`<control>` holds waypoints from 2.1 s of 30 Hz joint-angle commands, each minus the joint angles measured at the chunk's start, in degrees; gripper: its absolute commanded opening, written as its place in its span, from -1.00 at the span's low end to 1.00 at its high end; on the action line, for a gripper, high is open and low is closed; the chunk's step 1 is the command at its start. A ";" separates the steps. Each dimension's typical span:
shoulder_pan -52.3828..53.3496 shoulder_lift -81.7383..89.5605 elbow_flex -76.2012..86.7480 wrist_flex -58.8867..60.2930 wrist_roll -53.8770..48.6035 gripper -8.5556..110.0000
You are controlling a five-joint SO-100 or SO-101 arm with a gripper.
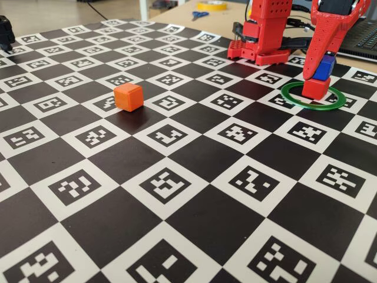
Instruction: Grab the red cube then put it in the green circle then put the blue cube on top and finally the orange cube on top
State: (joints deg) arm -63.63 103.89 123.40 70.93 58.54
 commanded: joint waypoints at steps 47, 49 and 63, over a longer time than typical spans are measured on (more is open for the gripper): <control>33.93 -9.67 -50.19 33.66 -43.86 -0.15; 37.53 -12.22 -52.47 33.84 -44.30 -0.15; 50.98 -20.48 -59.06 34.10 -51.24 -0.21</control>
State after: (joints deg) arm -15.03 82.62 69.96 99.67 8.79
